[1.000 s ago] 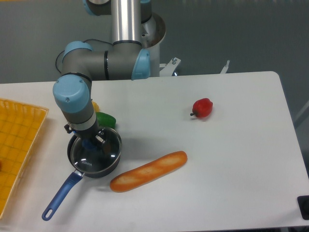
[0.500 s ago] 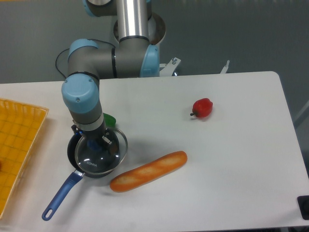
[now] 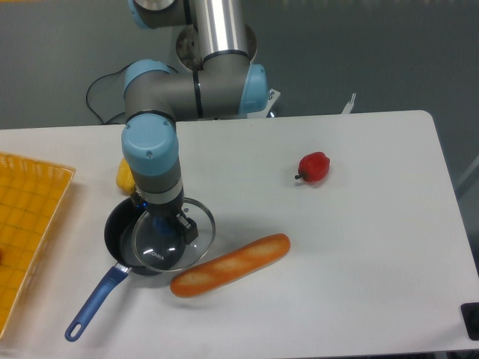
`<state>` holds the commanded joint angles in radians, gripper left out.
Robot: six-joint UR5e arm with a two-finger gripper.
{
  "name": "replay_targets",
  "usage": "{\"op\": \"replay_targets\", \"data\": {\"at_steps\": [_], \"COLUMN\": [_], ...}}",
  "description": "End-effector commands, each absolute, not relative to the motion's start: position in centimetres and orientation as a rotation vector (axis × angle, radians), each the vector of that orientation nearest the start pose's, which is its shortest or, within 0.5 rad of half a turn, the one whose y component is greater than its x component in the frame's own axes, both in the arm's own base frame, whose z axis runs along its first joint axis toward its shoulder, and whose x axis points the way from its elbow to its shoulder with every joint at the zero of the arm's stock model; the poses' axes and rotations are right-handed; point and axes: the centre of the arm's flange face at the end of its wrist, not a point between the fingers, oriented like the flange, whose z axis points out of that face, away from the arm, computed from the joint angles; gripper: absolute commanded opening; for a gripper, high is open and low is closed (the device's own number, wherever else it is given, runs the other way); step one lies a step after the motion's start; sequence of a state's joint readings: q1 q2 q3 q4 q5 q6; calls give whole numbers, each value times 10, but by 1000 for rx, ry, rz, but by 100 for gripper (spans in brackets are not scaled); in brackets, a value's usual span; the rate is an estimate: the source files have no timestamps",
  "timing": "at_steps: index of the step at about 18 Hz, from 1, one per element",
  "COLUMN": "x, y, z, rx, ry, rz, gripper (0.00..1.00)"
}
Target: Open the lid
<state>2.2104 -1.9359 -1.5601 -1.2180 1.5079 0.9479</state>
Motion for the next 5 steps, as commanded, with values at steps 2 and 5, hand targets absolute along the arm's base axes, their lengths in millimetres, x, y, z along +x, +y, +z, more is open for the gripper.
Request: {"op": "replay_targets", "data": {"at_steps": [2, 5], "x": [-262, -269], "y": [578, 573], "z": [324, 323], "rx": [-3054, -3059], "ry": [513, 499], "rz": [-70, -72], "gripper": [55, 55]}}
